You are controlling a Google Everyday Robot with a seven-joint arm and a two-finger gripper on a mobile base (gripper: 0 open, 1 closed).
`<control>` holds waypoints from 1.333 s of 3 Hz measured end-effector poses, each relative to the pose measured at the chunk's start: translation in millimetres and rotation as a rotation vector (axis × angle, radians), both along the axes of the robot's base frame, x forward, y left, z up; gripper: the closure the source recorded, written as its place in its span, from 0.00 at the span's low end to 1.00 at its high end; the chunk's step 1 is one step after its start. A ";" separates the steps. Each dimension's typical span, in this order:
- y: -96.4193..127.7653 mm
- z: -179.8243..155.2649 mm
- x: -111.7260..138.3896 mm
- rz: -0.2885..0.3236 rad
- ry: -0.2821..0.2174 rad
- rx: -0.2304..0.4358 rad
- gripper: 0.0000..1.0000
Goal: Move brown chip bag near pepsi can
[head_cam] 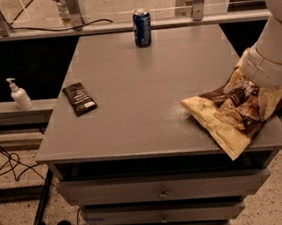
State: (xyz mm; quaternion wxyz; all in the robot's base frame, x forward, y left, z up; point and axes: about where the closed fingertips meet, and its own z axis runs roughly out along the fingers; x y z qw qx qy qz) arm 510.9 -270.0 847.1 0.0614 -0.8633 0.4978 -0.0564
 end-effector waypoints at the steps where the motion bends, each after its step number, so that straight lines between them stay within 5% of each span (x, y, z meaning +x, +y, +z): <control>1: 6.3 6.9 11.9 -0.006 -0.027 -0.011 0.64; 2: 16.8 25.2 30.0 -0.031 -0.077 -0.011 0.87; 3: 35.9 66.9 53.5 -0.104 -0.168 0.040 1.00; 4: 36.0 66.4 52.3 -0.087 -0.170 0.040 1.00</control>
Offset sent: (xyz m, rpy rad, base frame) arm 0.0531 0.0295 0.0493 -0.0100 -0.1367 -0.0648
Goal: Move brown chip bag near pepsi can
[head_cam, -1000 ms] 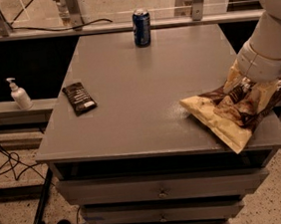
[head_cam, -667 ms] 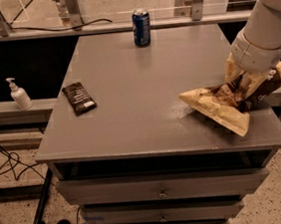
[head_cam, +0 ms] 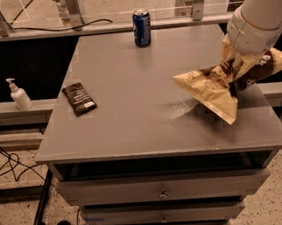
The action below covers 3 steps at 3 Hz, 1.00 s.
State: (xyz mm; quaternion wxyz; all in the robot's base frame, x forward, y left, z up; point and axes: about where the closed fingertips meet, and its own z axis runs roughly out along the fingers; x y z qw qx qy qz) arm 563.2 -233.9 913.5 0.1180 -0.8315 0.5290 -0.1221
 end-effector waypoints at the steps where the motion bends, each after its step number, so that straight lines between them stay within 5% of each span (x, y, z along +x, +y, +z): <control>1: 9.4 10.1 5.8 0.124 -0.085 -0.096 1.00; 2: 18.5 26.8 32.8 0.314 -0.199 -0.215 1.00; 3: 31.8 40.9 69.1 0.479 -0.294 -0.265 1.00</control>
Offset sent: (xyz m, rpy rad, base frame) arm 0.0689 0.0372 0.0557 -0.4141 -0.3539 0.6974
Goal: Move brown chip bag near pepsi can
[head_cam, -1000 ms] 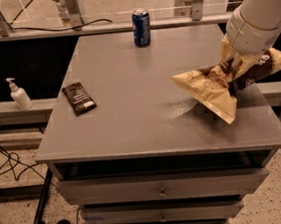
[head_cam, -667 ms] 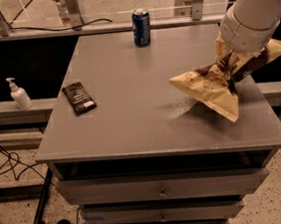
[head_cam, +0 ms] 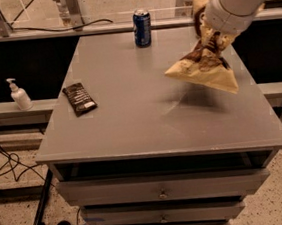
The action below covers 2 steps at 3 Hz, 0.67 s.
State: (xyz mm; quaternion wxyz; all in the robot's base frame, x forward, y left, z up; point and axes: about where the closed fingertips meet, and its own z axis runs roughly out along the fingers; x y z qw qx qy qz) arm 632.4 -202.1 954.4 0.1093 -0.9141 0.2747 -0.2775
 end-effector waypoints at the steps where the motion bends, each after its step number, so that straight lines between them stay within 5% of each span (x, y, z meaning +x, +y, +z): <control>1: -0.4 3.2 1.2 0.074 -0.011 -0.050 1.00; 2: -0.3 3.0 1.0 0.075 -0.011 -0.050 1.00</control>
Offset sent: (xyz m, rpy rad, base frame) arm 0.0020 -0.0004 0.0039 -0.0457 -0.0134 0.0700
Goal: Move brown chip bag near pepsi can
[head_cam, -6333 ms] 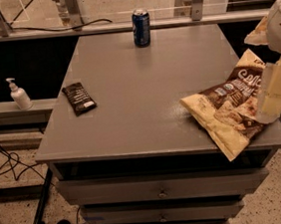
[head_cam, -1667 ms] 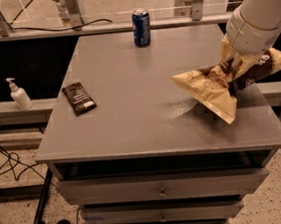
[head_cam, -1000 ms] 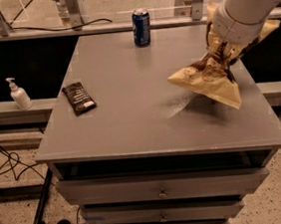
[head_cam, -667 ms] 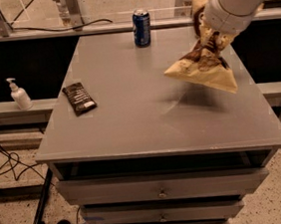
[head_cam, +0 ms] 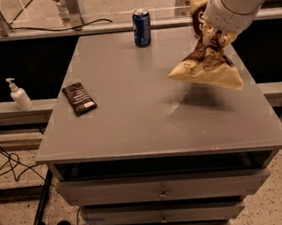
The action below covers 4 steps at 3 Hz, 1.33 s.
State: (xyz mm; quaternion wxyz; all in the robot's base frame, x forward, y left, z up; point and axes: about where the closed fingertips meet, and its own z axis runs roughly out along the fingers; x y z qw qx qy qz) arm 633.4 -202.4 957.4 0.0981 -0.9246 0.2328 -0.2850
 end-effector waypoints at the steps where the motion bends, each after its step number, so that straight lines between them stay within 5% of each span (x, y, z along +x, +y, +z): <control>1: -7.0 7.3 3.8 0.037 -0.037 -0.019 1.00; 4: 26.7 -28.8 119.1 0.424 -0.084 0.072 1.00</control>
Offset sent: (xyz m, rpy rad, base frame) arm 0.0880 0.0006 0.0228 0.0315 -0.1528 0.4049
